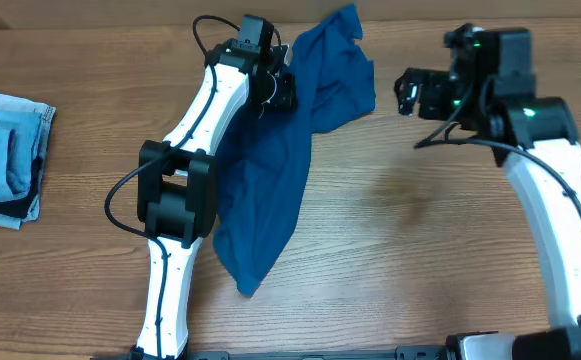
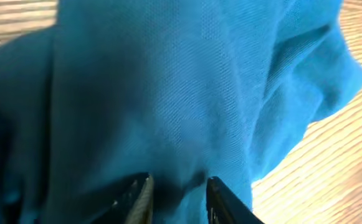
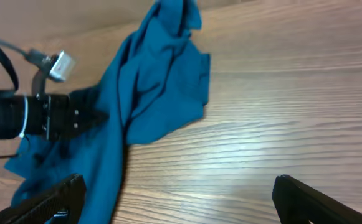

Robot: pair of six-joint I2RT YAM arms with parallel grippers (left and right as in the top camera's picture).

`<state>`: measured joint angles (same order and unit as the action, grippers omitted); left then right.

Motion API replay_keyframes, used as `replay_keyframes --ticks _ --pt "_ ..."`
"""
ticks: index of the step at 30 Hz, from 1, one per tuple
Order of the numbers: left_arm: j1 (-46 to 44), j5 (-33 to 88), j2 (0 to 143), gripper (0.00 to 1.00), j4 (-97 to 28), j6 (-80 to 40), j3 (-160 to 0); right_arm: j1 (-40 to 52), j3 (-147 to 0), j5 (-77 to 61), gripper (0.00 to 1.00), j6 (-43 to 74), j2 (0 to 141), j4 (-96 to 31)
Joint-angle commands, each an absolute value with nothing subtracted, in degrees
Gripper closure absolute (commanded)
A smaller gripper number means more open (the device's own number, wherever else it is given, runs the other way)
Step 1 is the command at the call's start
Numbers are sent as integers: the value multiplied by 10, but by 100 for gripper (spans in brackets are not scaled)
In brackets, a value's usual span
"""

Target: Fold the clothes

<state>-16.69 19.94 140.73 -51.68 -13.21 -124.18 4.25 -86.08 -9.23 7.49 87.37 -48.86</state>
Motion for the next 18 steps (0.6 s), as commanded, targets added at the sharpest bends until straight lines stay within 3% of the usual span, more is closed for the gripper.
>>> replay_keyframes --ticks 1,4,7,9,10,11,13,15,16,17,18 --pt "-149 145 1365 46 -529 -118 -1265 21 -868 -78 0 82 876 -498" --pt "-150 138 1378 31 -524 -118 -1260 15 -868 -80 0 88 876 -498" --pt "-160 146 1405 29 -503 -121 -1260 15 -868 -104 0 88 876 -500" --pt "-170 160 1419 44 -493 -121 -1260 15 -868 -112 0 90 876 -505" --pt "-177 177 1420 69 -492 -120 -1261 15 -868 -112 0 90 876 -507" --pt "-181 182 1420 84 -490 -120 -1261 15 -868 -112 0 90 876 -509" --pt "-187 192 1418 95 -486 -120 -1267 15 -868 -112 0 90 876 -511" --pt "-194 194 1418 96 -487 -120 -1274 15 -868 -112 0 90 876 -512" --pt "-196 191 1418 84 -490 -120 -1274 15 -868 -112 0 90 876 -513" --pt "-196 189 1419 46 -493 -120 -1274 15 -868 -112 0 90 876 -514" --pt "-196 184 1419 40 -494 -120 -1273 15 -868 -112 0 90 876 -515"
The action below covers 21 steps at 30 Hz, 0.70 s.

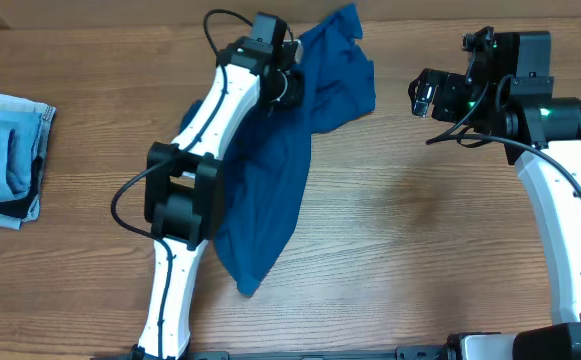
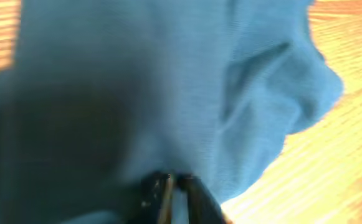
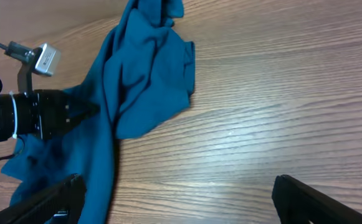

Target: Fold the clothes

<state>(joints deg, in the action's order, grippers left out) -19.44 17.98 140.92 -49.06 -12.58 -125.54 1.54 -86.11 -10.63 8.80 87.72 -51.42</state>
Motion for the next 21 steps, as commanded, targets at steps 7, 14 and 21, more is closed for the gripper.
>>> replay_keyframes --ticks 7,14,21 --pt "-199 146 1422 27 -464 -134 -1272 15 -868 -112 0 90 876 -516" --pt "-212 143 1422 43 -444 -134 -1252 15 -868 -132 0 94 875 -526" --pt "-213 119 1432 65 -444 -142 -1244 15 -868 -138 0 105 872 -537"
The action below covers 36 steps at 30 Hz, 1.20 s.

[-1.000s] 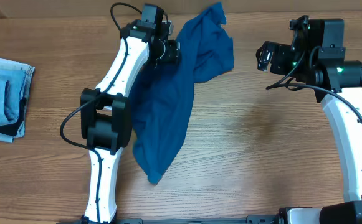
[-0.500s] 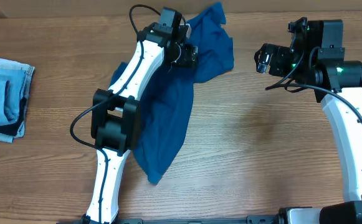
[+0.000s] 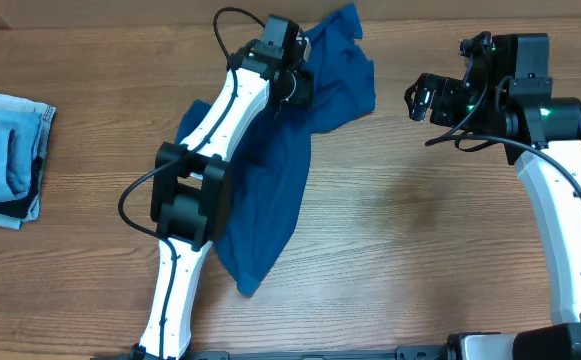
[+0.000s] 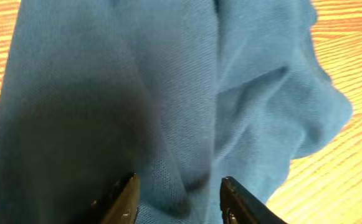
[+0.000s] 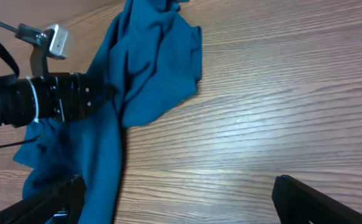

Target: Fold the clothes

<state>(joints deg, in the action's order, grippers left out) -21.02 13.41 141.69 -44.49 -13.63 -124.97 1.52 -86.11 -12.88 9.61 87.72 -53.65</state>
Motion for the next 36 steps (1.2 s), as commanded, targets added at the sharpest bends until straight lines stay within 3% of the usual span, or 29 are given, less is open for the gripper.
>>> replay_keyframes --ticks 1,6,7,9,10,11,16,19,22,32,36 --pt "-214 112 1432 62 -446 -142 -1243 15 -868 -138 0 105 871 -537" --pt "-218 55 1432 58 -472 -144 -1242 15 -868 -138 0 105 866 -538" --pt "-218 55 1432 61 -472 -144 -1242 15 -868 -138 0 105 866 -538" --pt "-218 55 1432 73 -472 -144 -1242 15 -868 -138 0 105 865 -538" --pt "-218 57 1432 88 -473 -144 -1242 15 -868 -138 0 107 863 -540" --pt "-218 67 1432 96 -476 -143 -1242 15 -868 -138 0 107 863 -542" --pt "-218 139 1416 96 -519 -101 -1270 15 -868 -133 0 106 856 -543" --pt "-228 213 1384 96 -570 -73 -1329 2 -872 -53 0 105 839 -541" --pt "-279 255 1362 96 -621 -48 -1385 -45 -898 -17 0 107 804 -524" --pt "-571 170 1368 94 -722 -7 -1393 -86 -905 -54 0 116 778 -517" --pt "-607 75 1367 89 -760 -10 -1394 -87 -905 -51 0 116 778 -516"
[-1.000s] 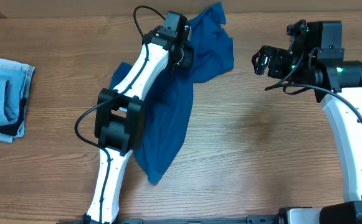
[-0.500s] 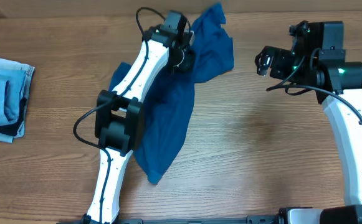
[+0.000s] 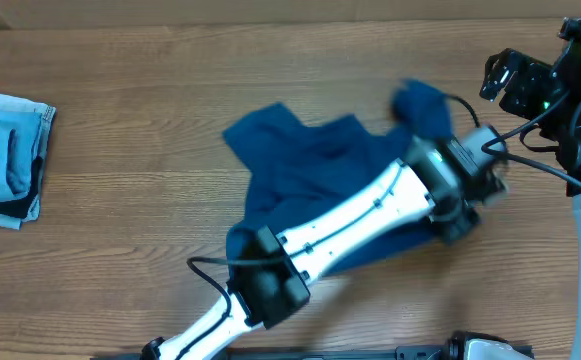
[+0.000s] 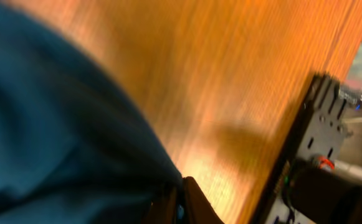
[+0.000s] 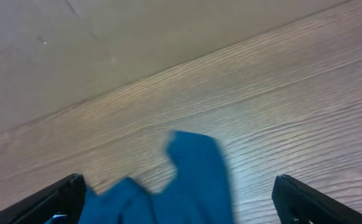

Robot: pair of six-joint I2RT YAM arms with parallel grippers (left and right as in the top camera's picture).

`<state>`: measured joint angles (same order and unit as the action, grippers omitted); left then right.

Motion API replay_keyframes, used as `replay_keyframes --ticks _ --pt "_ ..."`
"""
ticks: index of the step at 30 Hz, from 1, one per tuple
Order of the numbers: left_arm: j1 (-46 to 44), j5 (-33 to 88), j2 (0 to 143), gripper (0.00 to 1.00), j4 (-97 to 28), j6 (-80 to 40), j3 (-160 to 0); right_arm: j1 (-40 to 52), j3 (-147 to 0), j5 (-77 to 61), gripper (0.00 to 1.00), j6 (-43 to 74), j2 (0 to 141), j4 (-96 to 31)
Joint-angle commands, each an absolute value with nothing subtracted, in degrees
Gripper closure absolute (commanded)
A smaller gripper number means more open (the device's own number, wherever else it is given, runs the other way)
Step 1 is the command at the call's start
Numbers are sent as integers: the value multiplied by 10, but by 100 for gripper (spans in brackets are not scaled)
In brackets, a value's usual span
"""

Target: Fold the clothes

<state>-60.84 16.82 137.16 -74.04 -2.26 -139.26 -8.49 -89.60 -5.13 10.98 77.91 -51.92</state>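
Note:
A dark blue garment [image 3: 310, 170] lies spread across the middle of the table, blurred at its right end. My left arm reaches over it, and the left gripper [image 3: 458, 218] is at the garment's right edge. In the left wrist view the left gripper [image 4: 178, 205] is shut on a fold of the blue cloth [image 4: 56, 137], with bare wood beyond it. My right gripper [image 3: 505, 80] hangs at the far right, above the table. Its fingers [image 5: 62, 196] stand wide open and hold nothing, with the garment's tip [image 5: 196, 168] below them.
A pile of folded light blue jeans [image 3: 5, 155] sits at the table's left edge. The wooden table [image 3: 120, 250] shows bare at the front left and along the far side. The right arm's base [image 4: 318, 155] stands close to the left gripper.
My left gripper was open over the garment at the far middle; now it is shut on the cloth near the right side. The garment lies further right and wider. The right gripper has moved further right.
The garment lay in a long crumpled strip at the far middle, my left gripper open on its top part. The gripper then closed there, then stood open again. Now it holds the cloth, and the garment lies spread out toward the right.

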Motion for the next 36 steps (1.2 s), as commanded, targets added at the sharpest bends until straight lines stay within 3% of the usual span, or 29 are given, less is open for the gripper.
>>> replay_keyframes --ticks 1,8,13,17,19,23,27,30,36 --pt "-608 46 1367 89 -776 -20 -1397 -88 -905 -51 0 116 778 -516" --pt "-573 -72 1343 71 -901 -49 -1419 -88 -904 -50 0 116 792 -522" --pt "-507 -199 1278 68 -968 -114 -1419 -88 -904 -68 0 148 841 -557" --pt "-380 -167 1200 46 -943 -148 -1419 -76 -903 -197 0 130 915 -596" --pt "-311 -84 1203 46 -924 -140 -1418 -58 -902 -224 0 110 950 -618" --pt "-225 66 1256 52 -899 -87 -1418 -9 -901 -233 1 89 1007 -653" --pt "-202 176 1344 82 -917 -38 -1418 34 -901 -223 1 90 1023 -650" --pt "-209 217 1396 95 -960 0 -1418 37 -901 -204 1 94 1022 -647" --pt "-256 216 1447 96 -954 50 -1417 17 -901 -204 1 103 1022 -644"
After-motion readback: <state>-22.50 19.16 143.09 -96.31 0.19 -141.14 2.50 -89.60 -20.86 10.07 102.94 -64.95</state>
